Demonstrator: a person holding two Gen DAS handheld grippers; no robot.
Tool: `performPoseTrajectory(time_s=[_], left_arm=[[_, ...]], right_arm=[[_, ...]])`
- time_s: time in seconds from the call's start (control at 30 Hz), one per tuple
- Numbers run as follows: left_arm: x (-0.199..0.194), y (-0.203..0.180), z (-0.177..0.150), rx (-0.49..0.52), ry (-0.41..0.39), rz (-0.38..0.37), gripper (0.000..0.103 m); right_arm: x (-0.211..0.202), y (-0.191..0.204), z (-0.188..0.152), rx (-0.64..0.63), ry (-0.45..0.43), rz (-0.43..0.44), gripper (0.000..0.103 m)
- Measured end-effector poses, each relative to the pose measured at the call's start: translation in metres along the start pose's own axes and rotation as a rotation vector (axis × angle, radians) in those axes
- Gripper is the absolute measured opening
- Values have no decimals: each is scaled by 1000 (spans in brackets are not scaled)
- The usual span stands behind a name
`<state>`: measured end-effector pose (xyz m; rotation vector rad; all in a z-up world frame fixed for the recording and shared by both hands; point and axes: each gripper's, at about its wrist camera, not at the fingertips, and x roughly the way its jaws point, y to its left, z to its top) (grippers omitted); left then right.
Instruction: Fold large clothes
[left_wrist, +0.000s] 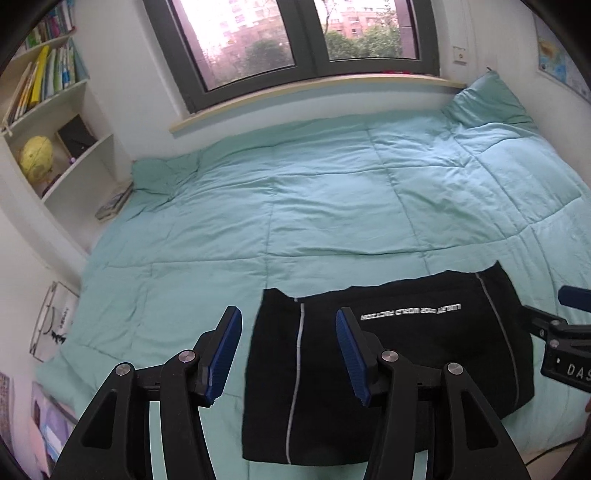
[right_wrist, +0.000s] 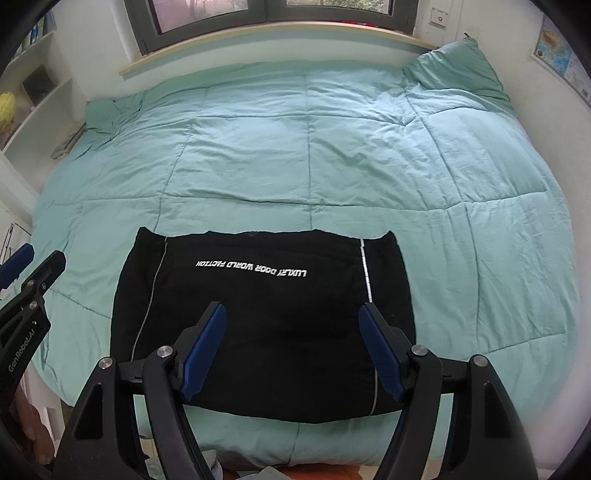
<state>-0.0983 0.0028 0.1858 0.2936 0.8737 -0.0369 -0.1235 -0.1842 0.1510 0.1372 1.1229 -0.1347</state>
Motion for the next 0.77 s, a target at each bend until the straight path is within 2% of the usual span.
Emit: performPoseTrajectory(time_s=[0.13,0.53,0.6,0.7,0.77], left_arm=[[1,-7,-1,44,-1,110,55],[8,-19,-6,64,48,41,55],[7,-20,-7,74,25,39,55],[1,-21,-8,99,-36,118,55],[0,-18,-7,87,-23,81,56]], right_arm=[[5,1,0,-1,10,10,76],[12,-3,-2,14,33,10,76],[13,-3,-3,12,35,5,76],[13,-3,-4,11,38,1,76],[14,-2,-4,10,40,0,76]])
